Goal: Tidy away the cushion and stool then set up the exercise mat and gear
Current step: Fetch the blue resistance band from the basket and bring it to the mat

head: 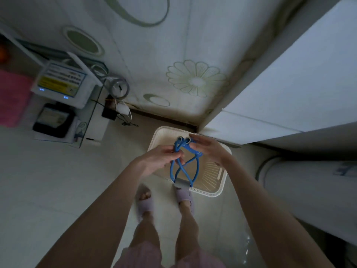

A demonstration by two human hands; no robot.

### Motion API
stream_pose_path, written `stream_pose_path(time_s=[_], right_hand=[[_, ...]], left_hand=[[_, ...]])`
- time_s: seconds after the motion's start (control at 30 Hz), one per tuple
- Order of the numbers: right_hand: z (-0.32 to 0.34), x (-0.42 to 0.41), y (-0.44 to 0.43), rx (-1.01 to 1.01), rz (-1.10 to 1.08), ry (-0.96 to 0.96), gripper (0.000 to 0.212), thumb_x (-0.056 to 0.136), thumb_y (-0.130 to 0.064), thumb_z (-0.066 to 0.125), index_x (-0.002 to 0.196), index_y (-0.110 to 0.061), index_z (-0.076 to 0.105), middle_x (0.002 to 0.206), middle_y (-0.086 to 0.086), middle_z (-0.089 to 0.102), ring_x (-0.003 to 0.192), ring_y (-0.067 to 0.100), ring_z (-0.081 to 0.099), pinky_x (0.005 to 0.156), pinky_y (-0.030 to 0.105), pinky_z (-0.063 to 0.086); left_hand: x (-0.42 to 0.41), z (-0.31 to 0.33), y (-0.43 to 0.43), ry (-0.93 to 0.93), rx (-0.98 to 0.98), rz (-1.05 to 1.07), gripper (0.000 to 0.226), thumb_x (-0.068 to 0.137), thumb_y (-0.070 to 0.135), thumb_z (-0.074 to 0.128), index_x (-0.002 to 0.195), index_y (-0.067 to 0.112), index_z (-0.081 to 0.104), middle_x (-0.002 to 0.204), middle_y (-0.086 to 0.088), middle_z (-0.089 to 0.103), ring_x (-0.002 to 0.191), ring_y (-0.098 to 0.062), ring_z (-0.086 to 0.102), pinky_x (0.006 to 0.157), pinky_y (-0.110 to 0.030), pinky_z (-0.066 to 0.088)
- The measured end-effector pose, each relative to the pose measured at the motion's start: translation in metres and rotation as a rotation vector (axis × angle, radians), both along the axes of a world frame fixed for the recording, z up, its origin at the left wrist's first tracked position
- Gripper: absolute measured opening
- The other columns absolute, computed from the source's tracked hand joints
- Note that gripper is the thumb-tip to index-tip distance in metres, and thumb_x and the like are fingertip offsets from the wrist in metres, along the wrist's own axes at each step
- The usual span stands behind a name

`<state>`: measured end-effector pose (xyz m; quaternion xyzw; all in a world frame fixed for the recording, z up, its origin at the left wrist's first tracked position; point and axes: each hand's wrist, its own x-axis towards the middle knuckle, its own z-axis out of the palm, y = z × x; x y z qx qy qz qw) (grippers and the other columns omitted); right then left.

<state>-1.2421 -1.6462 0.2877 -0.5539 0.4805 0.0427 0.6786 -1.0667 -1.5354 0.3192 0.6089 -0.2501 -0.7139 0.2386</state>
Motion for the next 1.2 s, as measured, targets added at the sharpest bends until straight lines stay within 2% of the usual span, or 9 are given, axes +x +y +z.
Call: stream_pose_path(time_s=[0.07,0.13,0.2,0.33,0.4,0.5,0.7,1.0,1.2], right_hand=[[0.025,-0.001,0.003,0.031,-0.016,-0.032,0.062,0.059,-0.057,0.072,0.117,-0.036,0.059,0.124,-0.003,0.062,0.121,0.016,0.054,0.11,0.039,0.037],[0.043,0.0,0.012,0.037,-0.05,-0.049,0.045,0.065,-0.05,0.071,0.108,-0.04,0.06,0.118,-0.003,0.064,0.117,0.015,0.056,0.109,0.04,0.039],[0.051,0.003,0.023,0.037,-0.112,-0.054,0.026,0.077,-0.038,0.072,0.102,-0.038,0.064,0.114,-0.002,0.067,0.114,0.016,0.059,0.109,0.042,0.039],[0.066,0.013,0.067,0.038,-0.348,-0.095,0.015,0.086,-0.023,0.068,0.101,-0.023,0.069,0.104,0.002,0.071,0.104,0.019,0.063,0.105,0.044,0.043],[0.077,0.017,0.091,0.042,-0.452,-0.123,0.018,0.089,-0.017,0.063,0.107,-0.014,0.066,0.1,0.002,0.07,0.094,0.015,0.066,0.095,0.035,0.051],[0.091,0.019,0.135,0.066,-0.568,-0.174,0.018,0.093,-0.02,0.056,0.109,-0.016,0.064,0.1,0.0,0.071,0.089,0.011,0.068,0.082,0.025,0.054],[0.108,0.014,0.218,0.052,-0.788,-0.202,0.019,0.093,-0.028,0.056,0.106,-0.019,0.066,0.103,0.003,0.071,0.094,0.015,0.067,0.083,0.028,0.054],[0.116,0.02,0.371,0.009,-1.123,-0.237,0.025,0.085,-0.025,0.068,0.108,-0.016,0.066,0.101,0.007,0.069,0.094,0.019,0.065,0.089,0.038,0.05],[0.119,0.052,0.491,-0.042,-1.301,-0.253,0.025,0.079,-0.023,0.073,0.102,-0.015,0.069,0.099,0.01,0.068,0.092,0.022,0.065,0.093,0.048,0.049]], left_hand=[[0.008,0.017,0.0,0.055,-0.008,-0.05,0.014,0.095,0.023,0.052,0.099,0.016,0.063,0.094,-0.001,0.07,0.1,-0.019,0.062,0.097,-0.045,0.035],[0.018,0.032,0.0,0.084,-0.025,-0.104,0.016,0.095,0.023,0.052,0.102,0.014,0.063,0.093,-0.004,0.07,0.1,-0.021,0.064,0.099,-0.048,0.036],[0.028,0.043,0.0,0.083,-0.049,-0.145,0.015,0.096,0.02,0.051,0.102,0.013,0.062,0.091,-0.004,0.07,0.097,-0.021,0.065,0.091,-0.043,0.042],[0.05,0.064,0.007,0.051,-0.091,-0.292,0.016,0.097,0.019,0.048,0.103,0.014,0.062,0.085,-0.002,0.068,0.089,-0.014,0.064,0.076,-0.026,0.042],[0.058,0.071,0.012,0.064,-0.095,-0.342,0.017,0.098,0.018,0.047,0.105,0.012,0.061,0.083,-0.002,0.065,0.085,-0.014,0.062,0.071,-0.023,0.044],[0.06,0.078,0.023,0.084,-0.102,-0.468,0.016,0.096,0.019,0.049,0.103,0.015,0.063,0.082,-0.002,0.065,0.087,-0.017,0.061,0.08,-0.031,0.042],[0.044,0.087,0.056,0.04,-0.101,-0.653,0.014,0.097,0.019,0.049,0.1,0.019,0.062,0.078,-0.003,0.065,0.079,-0.014,0.061,0.08,-0.032,0.039],[0.022,0.098,0.154,0.056,-0.126,-0.899,0.016,0.098,0.018,0.046,0.105,0.014,0.061,0.076,0.0,0.064,0.086,-0.017,0.062,0.095,-0.044,0.043],[0.034,0.104,0.246,0.042,-0.148,-1.075,0.018,0.097,0.019,0.048,0.106,0.015,0.063,0.074,0.002,0.064,0.089,-0.019,0.061,0.097,-0.047,0.043]])
